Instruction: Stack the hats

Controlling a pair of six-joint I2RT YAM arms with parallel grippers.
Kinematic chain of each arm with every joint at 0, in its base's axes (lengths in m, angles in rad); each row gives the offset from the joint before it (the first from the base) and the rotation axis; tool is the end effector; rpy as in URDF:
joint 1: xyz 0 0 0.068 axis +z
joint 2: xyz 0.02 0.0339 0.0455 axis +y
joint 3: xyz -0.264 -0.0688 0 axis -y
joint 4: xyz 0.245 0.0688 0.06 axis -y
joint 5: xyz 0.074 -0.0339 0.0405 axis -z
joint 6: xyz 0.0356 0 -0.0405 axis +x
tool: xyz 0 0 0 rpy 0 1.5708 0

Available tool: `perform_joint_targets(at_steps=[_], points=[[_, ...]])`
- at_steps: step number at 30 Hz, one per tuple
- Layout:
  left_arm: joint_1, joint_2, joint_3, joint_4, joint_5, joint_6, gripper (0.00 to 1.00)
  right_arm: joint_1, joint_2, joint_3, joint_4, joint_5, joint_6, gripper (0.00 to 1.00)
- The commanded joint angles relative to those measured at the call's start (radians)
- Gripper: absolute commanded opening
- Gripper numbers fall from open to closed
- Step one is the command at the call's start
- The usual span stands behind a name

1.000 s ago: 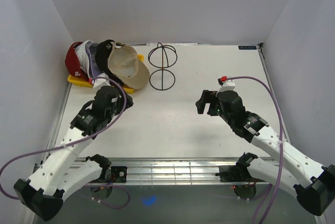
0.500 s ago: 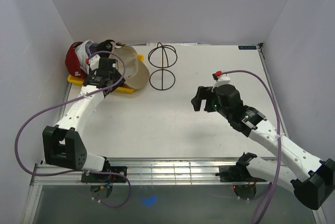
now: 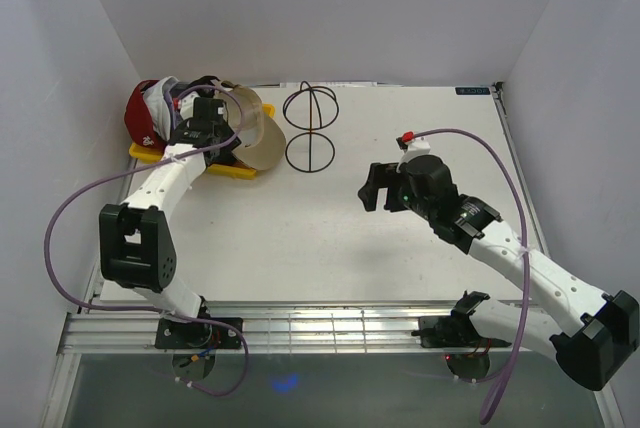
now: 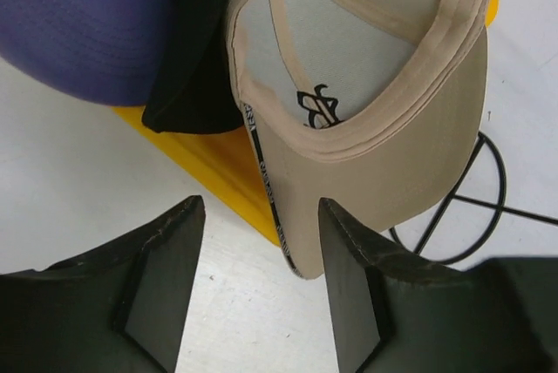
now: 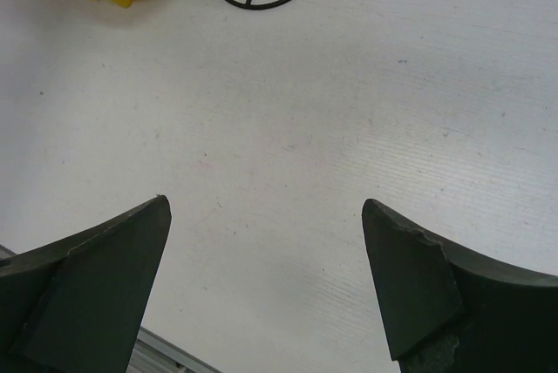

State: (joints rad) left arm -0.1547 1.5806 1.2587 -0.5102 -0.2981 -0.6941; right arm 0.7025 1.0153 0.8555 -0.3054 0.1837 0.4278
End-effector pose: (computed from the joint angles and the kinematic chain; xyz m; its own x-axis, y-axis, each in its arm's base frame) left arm 0.3442 -0.0431 0.2770 -0.5307 -0.5361 -0.6564 -0.5043 0.8223 -0.2638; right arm 0.1795 0.1434 0.3092 -0.5234 0.0913 -0.8472 -0.3226 0.8990 0.2962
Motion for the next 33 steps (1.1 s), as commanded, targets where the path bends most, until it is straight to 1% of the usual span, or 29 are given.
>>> perform_joint_targets(at_steps=[1,2,3,4,6,9,12,13,14,16,17,21,23,24,26,28,33], points=[[0.012,0.031,0.047,0.053,0.004,0.018,0.61,0.002,0.006,0.065,0.005,-0.013,-0.026,0.96],[0.011,0.044,0.059,0.056,0.005,0.018,0.57,0.002,0.008,0.069,0.0,-0.013,-0.026,0.96],[0.012,0.054,0.067,0.061,0.007,0.025,0.51,0.002,0.011,0.073,-0.006,-0.015,-0.029,0.96],[0.012,0.07,0.074,0.059,0.007,0.028,0.49,0.002,0.011,0.079,-0.014,-0.013,-0.031,0.96],[0.014,0.111,0.1,0.047,-0.003,0.03,0.46,0.003,0.011,0.096,-0.03,-0.009,-0.037,0.96],[0.015,0.121,0.11,0.058,-0.009,0.033,0.45,0.002,0.012,0.108,-0.037,-0.013,-0.044,0.96],[0.015,0.137,0.123,0.059,-0.01,0.047,0.4,0.002,0.029,0.126,-0.034,-0.038,-0.057,0.96],[0.017,0.142,0.126,0.058,-0.01,0.057,0.32,0.002,0.035,0.134,-0.034,-0.056,-0.061,0.97],[0.017,0.147,0.13,0.056,-0.01,0.061,0.27,0.003,0.043,0.143,-0.034,-0.065,-0.066,0.97],[0.017,0.148,0.145,0.042,-0.01,0.068,0.14,0.003,0.066,0.162,-0.034,-0.095,-0.08,0.99],[0.017,0.144,0.151,0.039,-0.009,0.08,0.0,0.006,0.074,0.168,-0.032,-0.099,-0.081,1.0],[0.017,0.095,0.179,0.029,-0.016,0.128,0.0,0.011,0.123,0.203,-0.027,-0.113,-0.104,0.93],[0.018,0.075,0.231,0.007,-0.021,0.148,0.0,0.014,0.143,0.238,-0.035,-0.122,-0.121,0.91],[0.017,0.073,0.254,-0.029,-0.019,0.166,0.0,0.02,0.161,0.25,-0.034,-0.124,-0.126,0.89],[0.017,0.076,0.321,-0.091,-0.012,0.185,0.0,0.025,0.193,0.29,-0.035,-0.127,-0.133,0.88],[0.017,0.075,0.352,-0.125,-0.015,0.202,0.0,0.04,0.215,0.327,-0.038,-0.128,-0.136,0.86],[0.017,0.032,0.378,-0.186,0.016,0.228,0.0,0.081,0.284,0.399,-0.04,-0.11,-0.141,0.85]])
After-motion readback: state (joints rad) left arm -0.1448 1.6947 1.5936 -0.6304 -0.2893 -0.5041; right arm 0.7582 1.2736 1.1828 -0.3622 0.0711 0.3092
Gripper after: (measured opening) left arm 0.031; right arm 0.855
